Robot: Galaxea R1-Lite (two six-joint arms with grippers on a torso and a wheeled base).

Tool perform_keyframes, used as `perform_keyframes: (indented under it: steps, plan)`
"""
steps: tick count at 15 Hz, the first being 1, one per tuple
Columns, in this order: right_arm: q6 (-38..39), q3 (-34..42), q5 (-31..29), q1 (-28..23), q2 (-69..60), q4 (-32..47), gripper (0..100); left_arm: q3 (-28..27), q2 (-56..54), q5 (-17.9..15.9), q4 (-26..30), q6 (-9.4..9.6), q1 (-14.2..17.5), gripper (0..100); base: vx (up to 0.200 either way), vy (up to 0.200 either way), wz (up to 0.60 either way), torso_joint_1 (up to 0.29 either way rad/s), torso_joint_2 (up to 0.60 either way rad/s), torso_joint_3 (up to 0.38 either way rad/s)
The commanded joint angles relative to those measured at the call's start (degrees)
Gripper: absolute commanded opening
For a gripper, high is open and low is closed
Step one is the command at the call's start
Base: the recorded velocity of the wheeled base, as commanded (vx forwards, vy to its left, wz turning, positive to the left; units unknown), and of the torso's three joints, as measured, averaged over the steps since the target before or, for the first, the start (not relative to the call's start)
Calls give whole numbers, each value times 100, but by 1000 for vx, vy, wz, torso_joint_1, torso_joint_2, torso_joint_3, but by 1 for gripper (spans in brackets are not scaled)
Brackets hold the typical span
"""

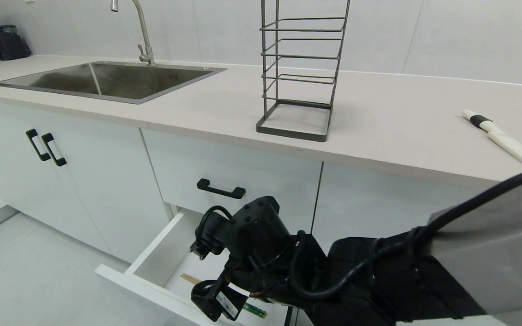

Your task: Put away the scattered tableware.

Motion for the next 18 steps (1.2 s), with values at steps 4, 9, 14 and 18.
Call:
perform_keyframes:
  steps: [4,9,14,18]
  plan:
    - [-654,1630,-28,-224,-1407,-922,100,0,7,2,4,0,0,100,0,0,0,0,0,0]
    - [-654,3150,42,-277,-2445,-1185,100,0,7,2,4,0,0,100,0,0,0,0,0,0]
    - [-628,4635,473,-462,-4097,-1133,100,0,7,2,-5,0,0,100,0,0,0,0,0,0]
    - [-628,5356,842,-1121,-5266,-702,100,0,7,2,4,0,0,100,0,0,0,0,0,0]
